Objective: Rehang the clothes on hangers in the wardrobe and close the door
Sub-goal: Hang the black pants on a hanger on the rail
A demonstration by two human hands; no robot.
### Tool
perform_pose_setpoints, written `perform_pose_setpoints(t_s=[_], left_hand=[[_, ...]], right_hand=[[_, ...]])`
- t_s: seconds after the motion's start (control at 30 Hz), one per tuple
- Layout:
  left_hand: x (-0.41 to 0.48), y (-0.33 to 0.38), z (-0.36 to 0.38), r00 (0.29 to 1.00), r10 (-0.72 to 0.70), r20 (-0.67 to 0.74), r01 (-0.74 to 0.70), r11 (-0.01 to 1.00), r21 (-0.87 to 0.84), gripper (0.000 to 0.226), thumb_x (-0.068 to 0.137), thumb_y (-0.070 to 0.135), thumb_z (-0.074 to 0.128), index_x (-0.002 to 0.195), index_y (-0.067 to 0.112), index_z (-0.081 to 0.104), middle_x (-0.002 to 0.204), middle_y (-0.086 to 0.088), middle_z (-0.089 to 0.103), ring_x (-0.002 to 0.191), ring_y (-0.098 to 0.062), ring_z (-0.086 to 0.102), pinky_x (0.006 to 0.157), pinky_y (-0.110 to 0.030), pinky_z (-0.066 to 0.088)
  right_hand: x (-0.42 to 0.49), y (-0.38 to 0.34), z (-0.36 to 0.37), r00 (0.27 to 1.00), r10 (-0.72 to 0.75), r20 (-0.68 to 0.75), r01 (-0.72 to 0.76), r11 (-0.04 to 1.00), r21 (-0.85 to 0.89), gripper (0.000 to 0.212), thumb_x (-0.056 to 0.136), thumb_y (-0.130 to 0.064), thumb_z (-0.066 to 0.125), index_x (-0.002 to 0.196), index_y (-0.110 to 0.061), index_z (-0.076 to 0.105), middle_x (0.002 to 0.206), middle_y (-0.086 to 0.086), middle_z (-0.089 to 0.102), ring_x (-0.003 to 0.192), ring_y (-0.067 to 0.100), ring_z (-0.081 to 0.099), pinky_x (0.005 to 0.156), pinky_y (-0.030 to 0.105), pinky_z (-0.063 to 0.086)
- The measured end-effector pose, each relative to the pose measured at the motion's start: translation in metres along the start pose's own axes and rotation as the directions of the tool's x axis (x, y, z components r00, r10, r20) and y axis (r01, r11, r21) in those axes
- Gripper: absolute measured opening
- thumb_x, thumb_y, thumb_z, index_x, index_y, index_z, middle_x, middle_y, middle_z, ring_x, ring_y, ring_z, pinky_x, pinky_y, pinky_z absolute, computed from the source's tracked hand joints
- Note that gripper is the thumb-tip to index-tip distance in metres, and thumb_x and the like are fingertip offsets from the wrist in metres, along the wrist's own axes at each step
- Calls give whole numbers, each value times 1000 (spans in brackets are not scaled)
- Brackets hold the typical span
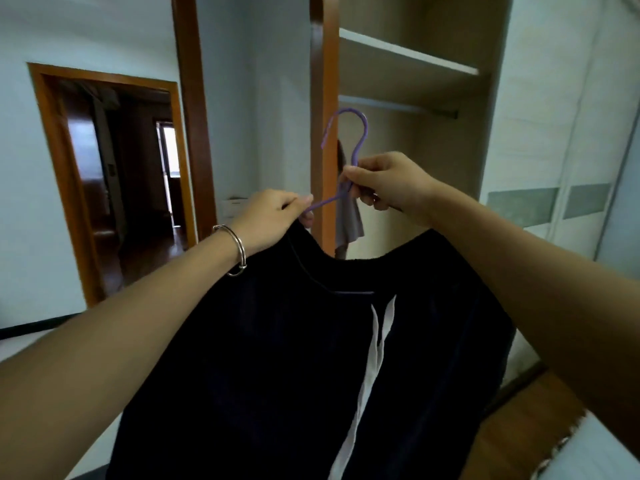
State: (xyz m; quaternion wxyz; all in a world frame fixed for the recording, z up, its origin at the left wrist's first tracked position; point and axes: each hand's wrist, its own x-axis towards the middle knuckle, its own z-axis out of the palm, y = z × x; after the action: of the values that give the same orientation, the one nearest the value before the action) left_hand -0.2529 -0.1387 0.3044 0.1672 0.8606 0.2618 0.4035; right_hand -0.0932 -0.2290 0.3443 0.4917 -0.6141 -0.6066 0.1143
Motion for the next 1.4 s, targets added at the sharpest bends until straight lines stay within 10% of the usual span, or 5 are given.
perform_pose_setpoints(t_s=[0.3,0.47,0.83,1.2,1.4], left_hand=[[117,1,105,915,398,-66,-380,905,189,43,90,34,50,126,12,48,121,-7,56,110,-22,54,95,-37,44],[179,19,148,856,518,-6,-517,855,-26,22,93,14,48,98,0,64,78,-4,58,74,-14,51,59,-12,35],[285,23,250,795,597,108,-506,751,-425,23,92,17,50,94,1,66,65,-3,53,55,-7,41,50,-6,34],[341,46,284,747,659,91,-478,626,-616,26,94,16,45,102,0,63,72,-2,53,59,-4,43,50,-2,35],[379,52,298,777,629,38,-487,638,-597,26,95,17,45,102,0,64,68,2,51,56,-5,42,49,-7,36]], right_hand=[[74,60,-77,981,155,-121,-151,988,42,21,93,-24,53,81,-13,67,60,-2,58,51,8,46,48,19,35],[92,92,-101,980,132,-147,-133,991,3,22,94,-19,50,88,-5,65,66,3,61,49,8,50,43,16,43],[37,161,-187,745,479,-464,-665,585,-464,40,87,-46,52,120,-24,59,119,1,62,112,20,56,101,33,43],[51,153,-195,619,108,-778,-686,557,-468,34,84,-48,57,66,-20,62,60,-5,53,55,5,46,50,9,36],[64,152,-215,633,358,-687,-771,370,-518,38,84,-44,59,108,-15,66,106,9,68,101,26,62,91,34,47]])
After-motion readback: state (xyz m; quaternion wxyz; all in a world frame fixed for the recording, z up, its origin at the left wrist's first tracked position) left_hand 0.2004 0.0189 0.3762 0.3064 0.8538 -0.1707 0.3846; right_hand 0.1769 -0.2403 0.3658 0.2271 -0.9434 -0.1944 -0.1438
